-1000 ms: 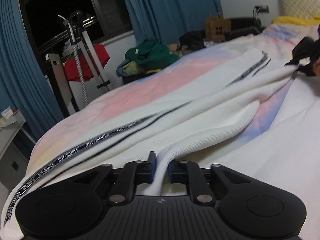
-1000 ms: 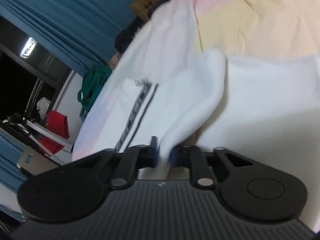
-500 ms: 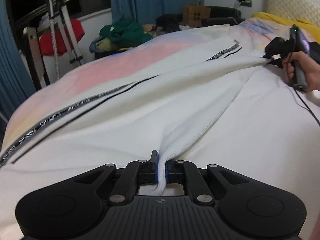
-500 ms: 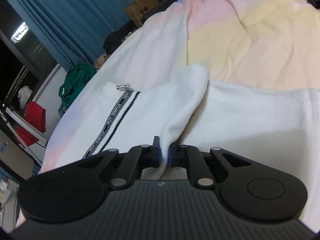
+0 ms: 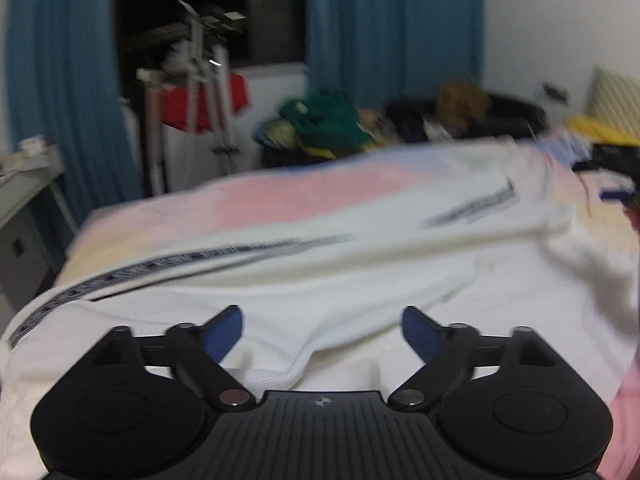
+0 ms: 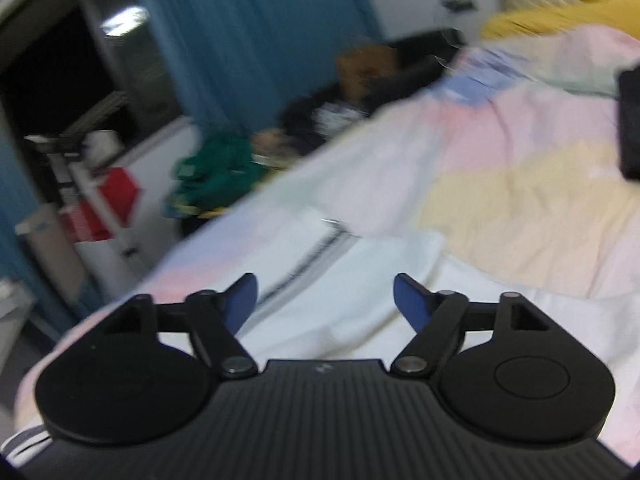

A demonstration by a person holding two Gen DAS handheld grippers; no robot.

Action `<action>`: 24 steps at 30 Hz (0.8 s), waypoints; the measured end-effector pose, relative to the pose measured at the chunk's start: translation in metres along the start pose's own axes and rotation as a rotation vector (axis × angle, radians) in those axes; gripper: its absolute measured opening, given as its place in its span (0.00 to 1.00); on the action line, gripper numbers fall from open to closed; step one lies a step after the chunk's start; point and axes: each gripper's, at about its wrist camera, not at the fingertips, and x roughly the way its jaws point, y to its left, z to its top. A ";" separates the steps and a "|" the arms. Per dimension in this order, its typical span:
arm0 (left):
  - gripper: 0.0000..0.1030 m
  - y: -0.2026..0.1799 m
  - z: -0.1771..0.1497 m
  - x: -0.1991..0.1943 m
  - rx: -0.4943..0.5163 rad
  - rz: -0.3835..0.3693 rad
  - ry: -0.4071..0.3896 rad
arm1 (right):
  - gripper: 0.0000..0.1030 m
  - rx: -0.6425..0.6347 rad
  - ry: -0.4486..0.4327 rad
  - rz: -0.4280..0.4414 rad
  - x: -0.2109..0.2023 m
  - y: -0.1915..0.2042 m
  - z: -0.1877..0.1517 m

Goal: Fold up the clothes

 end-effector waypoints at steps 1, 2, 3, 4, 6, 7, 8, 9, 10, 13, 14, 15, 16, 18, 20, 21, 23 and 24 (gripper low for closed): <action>0.96 -0.005 0.000 -0.010 -0.003 0.013 -0.012 | 0.79 -0.015 0.012 0.065 -0.013 0.004 -0.002; 0.99 -0.010 0.000 -0.021 -0.006 0.026 -0.024 | 0.79 -0.040 0.025 0.124 -0.027 0.009 -0.006; 1.00 -0.014 -0.002 -0.031 -0.013 0.032 -0.028 | 0.79 -0.074 0.032 0.170 -0.039 0.015 -0.012; 1.00 -0.018 -0.004 -0.040 -0.020 0.037 -0.031 | 0.79 -0.113 0.038 0.207 -0.050 0.021 -0.019; 1.00 -0.026 -0.009 -0.059 -0.040 0.042 -0.034 | 0.79 -0.229 0.057 0.244 -0.070 0.035 -0.035; 1.00 -0.029 -0.012 -0.068 -0.050 0.043 -0.034 | 0.79 -0.282 0.071 0.262 -0.077 0.043 -0.043; 1.00 -0.033 -0.016 -0.077 -0.059 0.045 -0.035 | 0.79 -0.316 0.081 0.281 -0.083 0.048 -0.049; 1.00 -0.036 -0.019 -0.086 -0.068 0.047 -0.036 | 0.79 -0.337 0.088 0.298 -0.090 0.052 -0.055; 1.00 -0.040 -0.022 -0.095 -0.077 0.049 -0.037 | 0.79 -0.359 0.096 0.315 -0.097 0.055 -0.061; 1.00 -0.046 -0.031 -0.115 -0.096 0.057 -0.048 | 0.79 -0.411 0.115 0.355 -0.114 0.064 -0.076; 1.00 -0.046 -0.035 -0.120 -0.105 0.057 -0.050 | 0.79 -0.431 0.118 0.364 -0.119 0.066 -0.080; 1.00 -0.046 -0.038 -0.125 -0.115 0.057 -0.052 | 0.79 -0.454 0.119 0.367 -0.121 0.069 -0.084; 1.00 -0.045 -0.042 -0.128 -0.129 0.055 -0.052 | 0.79 -0.473 0.122 0.368 -0.123 0.072 -0.088; 1.00 -0.040 -0.047 -0.131 -0.160 0.054 -0.049 | 0.79 -0.488 0.130 0.365 -0.124 0.076 -0.091; 1.00 -0.030 -0.050 -0.133 -0.196 0.072 -0.035 | 0.79 -0.490 0.138 0.359 -0.123 0.078 -0.093; 1.00 -0.020 -0.050 -0.133 -0.222 0.075 -0.024 | 0.79 -0.480 0.141 0.354 -0.122 0.078 -0.092; 1.00 0.002 -0.049 -0.135 -0.276 0.078 0.000 | 0.79 -0.458 0.147 0.343 -0.120 0.076 -0.091; 1.00 0.018 -0.048 -0.135 -0.316 0.088 0.015 | 0.79 -0.447 0.151 0.335 -0.119 0.074 -0.091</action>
